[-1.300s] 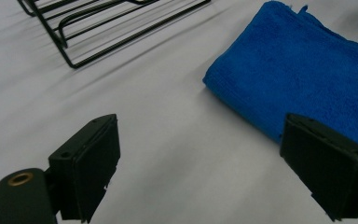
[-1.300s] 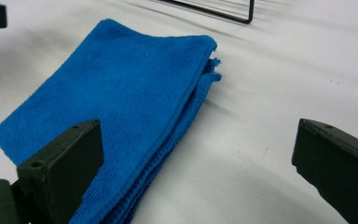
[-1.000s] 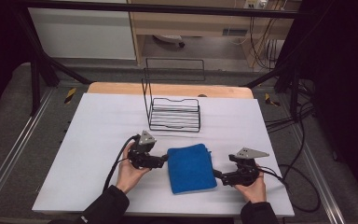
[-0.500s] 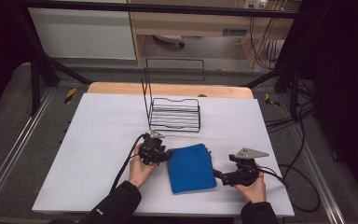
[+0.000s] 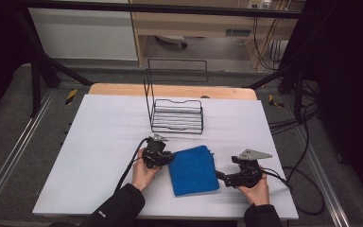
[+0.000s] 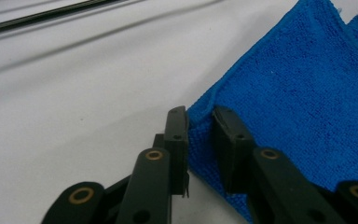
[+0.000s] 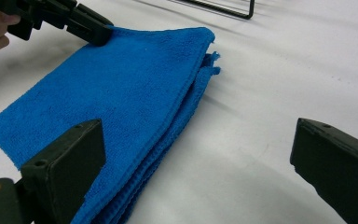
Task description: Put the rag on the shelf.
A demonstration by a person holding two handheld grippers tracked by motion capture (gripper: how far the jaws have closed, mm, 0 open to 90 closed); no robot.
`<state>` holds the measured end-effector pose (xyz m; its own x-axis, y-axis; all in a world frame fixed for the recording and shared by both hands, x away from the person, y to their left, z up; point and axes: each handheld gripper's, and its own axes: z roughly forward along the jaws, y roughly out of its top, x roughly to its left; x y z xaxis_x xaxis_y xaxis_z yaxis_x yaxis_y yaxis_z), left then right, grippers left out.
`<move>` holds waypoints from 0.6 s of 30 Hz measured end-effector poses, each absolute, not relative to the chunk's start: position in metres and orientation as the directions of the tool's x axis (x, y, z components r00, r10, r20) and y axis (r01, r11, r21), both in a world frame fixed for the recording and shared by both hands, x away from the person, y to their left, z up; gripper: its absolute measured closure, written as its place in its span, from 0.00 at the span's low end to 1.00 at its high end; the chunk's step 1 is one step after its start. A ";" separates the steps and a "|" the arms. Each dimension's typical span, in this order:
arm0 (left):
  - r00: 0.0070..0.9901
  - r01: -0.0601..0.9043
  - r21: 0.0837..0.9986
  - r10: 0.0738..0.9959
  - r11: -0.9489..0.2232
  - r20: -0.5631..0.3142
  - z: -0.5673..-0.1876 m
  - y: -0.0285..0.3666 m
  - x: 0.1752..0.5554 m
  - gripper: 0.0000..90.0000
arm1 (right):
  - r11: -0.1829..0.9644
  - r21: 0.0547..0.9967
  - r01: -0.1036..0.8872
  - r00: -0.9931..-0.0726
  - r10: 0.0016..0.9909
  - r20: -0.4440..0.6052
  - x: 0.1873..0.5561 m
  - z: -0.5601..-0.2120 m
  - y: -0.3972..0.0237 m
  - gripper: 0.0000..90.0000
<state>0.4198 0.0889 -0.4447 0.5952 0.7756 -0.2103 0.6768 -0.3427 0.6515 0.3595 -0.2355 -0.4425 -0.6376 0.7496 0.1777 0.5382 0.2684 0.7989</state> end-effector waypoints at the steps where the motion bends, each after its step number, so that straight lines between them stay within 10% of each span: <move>1: 0.597 0.677 0.652 0.774 -0.343 -0.213 -0.445 0.089 0.420 0.86 | 0.263 0.803 0.535 -0.636 0.751 0.178 0.361 -0.443 -0.235 0.06; 18: 0.626 0.628 0.685 0.762 -0.369 -0.164 -0.449 0.087 0.414 0.89 | 0.238 0.777 0.582 -0.599 0.772 0.212 0.415 -0.430 -0.207 0.33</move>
